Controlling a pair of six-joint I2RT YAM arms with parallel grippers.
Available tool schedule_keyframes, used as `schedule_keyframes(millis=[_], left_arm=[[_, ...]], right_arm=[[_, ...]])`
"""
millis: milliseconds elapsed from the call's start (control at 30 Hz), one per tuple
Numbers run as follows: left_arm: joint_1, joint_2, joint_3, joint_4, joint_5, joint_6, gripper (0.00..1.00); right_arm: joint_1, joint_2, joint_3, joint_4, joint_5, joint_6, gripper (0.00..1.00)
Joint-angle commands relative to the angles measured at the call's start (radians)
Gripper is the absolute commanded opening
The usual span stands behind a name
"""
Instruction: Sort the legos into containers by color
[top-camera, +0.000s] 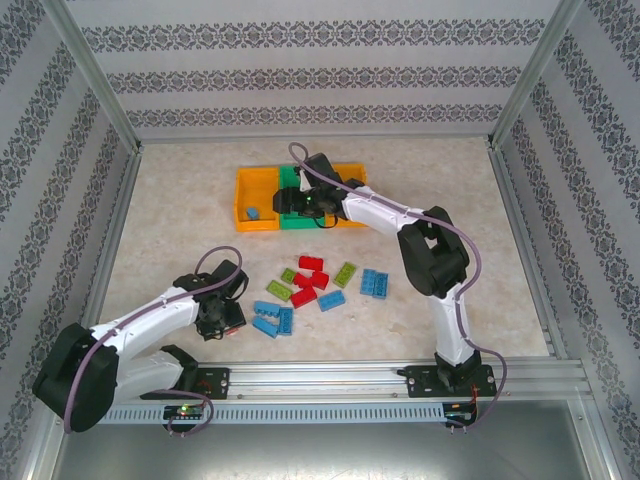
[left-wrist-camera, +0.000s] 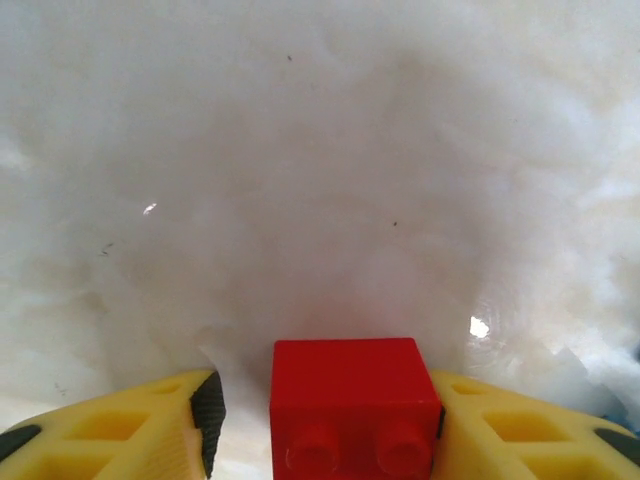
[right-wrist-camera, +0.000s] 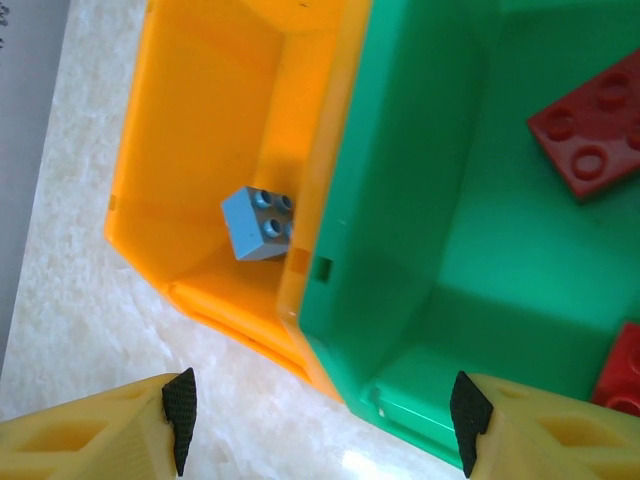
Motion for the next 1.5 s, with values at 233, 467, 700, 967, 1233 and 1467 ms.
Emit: schedule_keyframes(millis=[233,467,700,967,1233,1467], left_arm=[[-0.014,0.022,0.015,0.100,-0.005,0.034,0.42],[-0.014,0.014,0.053,0.080,-0.032,0.058,0.36],[-0.014,0.011,0.149,0.054,-0.077,0.097,0.35],[-0.013,0.204,0.465,0.080,-0.099,0.272,0.35],[0.045,0.583,0.900,0.111,0.008,0.459,0.32],[0.071,0.888,1.264,0.048,0.021,0.502,0.32]], right_arm=[[-0.025,-0.138,-0.106,0.024,0.058,-0.026,0.70],[-0.073,-0.280,-0.268,0.043,0.105,-0.052,0.71],[-0.151,-0.433,-0.477,0.059,0.132,-0.070,0.72],[-0.144,-0.581,-0.685,0.061,0.156,-0.101,0.71],[-0.070,-0.738,-0.853,0.049,0.228,-0.152,0.70],[-0.024,-0.822,-0.930,0.030,0.237,-0.195,0.70]])
